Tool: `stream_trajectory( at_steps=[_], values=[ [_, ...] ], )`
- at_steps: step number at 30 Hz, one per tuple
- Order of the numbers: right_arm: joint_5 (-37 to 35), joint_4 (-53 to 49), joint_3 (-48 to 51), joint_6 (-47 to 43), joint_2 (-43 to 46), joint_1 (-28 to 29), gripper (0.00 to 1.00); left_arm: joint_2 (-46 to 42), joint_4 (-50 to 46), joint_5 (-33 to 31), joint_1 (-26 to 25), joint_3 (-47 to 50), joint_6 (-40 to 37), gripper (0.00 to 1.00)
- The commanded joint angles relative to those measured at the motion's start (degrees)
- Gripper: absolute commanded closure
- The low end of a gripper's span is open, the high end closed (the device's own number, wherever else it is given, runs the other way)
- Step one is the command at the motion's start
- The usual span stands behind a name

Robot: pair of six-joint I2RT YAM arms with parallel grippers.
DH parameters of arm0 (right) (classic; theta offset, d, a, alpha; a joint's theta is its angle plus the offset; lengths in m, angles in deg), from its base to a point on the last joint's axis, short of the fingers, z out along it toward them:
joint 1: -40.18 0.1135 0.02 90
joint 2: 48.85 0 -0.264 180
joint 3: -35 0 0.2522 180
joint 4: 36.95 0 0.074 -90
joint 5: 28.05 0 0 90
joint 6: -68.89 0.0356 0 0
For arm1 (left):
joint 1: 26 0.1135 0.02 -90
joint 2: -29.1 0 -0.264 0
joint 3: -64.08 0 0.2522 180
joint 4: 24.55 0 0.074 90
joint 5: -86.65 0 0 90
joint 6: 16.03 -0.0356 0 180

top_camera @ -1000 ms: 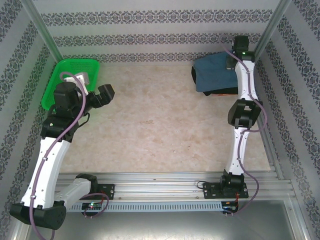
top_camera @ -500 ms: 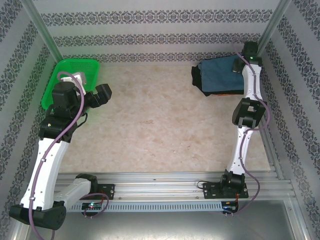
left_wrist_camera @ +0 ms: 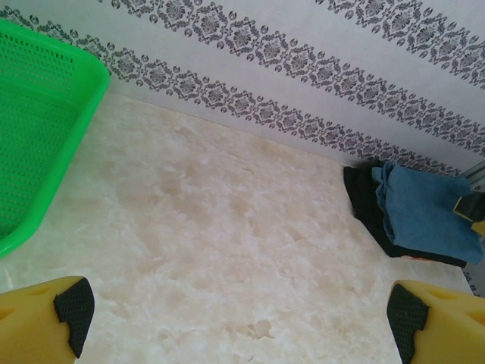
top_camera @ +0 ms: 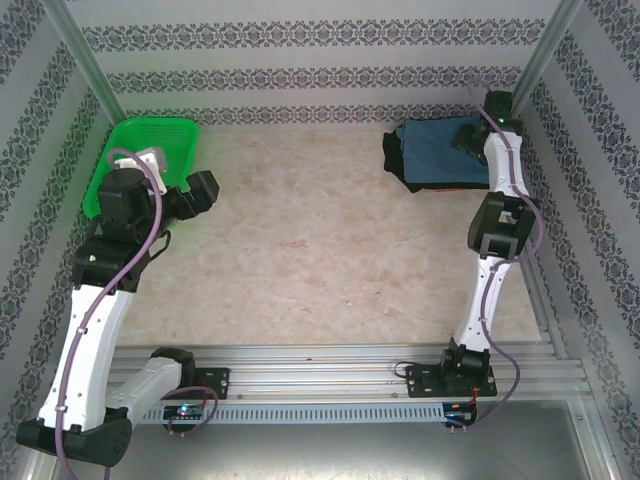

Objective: Fold and stack the t-shirts

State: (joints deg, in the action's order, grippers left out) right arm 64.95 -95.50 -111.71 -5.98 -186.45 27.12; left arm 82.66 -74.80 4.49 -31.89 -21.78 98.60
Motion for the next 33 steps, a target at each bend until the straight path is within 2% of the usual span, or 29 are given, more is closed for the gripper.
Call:
stream_trajectory(
  at_steps=[1,5,6,14,19,22,24,27,30,31,33],
  values=[
    [7.14,4.54,10.54,1.20,9.90,3.61,0.27,-0.98,1.80,-0.49,0.63,1.92,0.94,0.00],
    [10.31,5.34,18.50,-1.25,13.57,8.06,0.25,-1.42,3.46,-0.11,0.67,4.01,1.53,0.00],
    [9.07,4.70,18.83,-2.82,13.38,9.39,0.25,-1.57,3.83,0.07,0.63,4.59,1.61,0.00],
    [-8.13,-8.69,3.06,-11.38,1.39,16.54,0.25,-2.99,3.14,-0.44,0.66,6.54,1.42,0.00],
    [-20.56,-12.11,-5.39,-15.47,-5.84,19.61,0.26,-4.10,1.38,-1.83,0.79,6.61,0.68,0.00],
    [-24.67,-11.98,-7.08,-17.06,-8.34,20.74,0.28,-4.96,0.46,-3.11,0.88,6.57,0.19,0.00],
    [-27.40,-12.02,-7.06,-16.61,-9.07,20.71,0.31,-5.59,0.08,-3.82,0.97,6.66,0.02,0.00],
    [-27.49,-11.74,-6.89,-15.11,-9.26,19.89,0.41,-6.09,-0.34,-4.21,1.00,6.53,-0.38,0.00],
    [-26.45,-11.67,-8.12,-13.60,-9.29,18.96,0.66,-6.01,-0.80,-5.07,1.19,6.33,-0.70,0.00],
    [-25.16,-11.77,-8.62,-12.60,-8.78,18.58,0.71,-5.99,-0.67,-5.20,1.15,6.14,-0.80,0.00],
    [-21.63,-9.68,-7.35,-10.52,-6.33,17.50,0.73,-5.93,-0.36,-5.12,1.23,5.82,-1.06,0.00]
  ],
)
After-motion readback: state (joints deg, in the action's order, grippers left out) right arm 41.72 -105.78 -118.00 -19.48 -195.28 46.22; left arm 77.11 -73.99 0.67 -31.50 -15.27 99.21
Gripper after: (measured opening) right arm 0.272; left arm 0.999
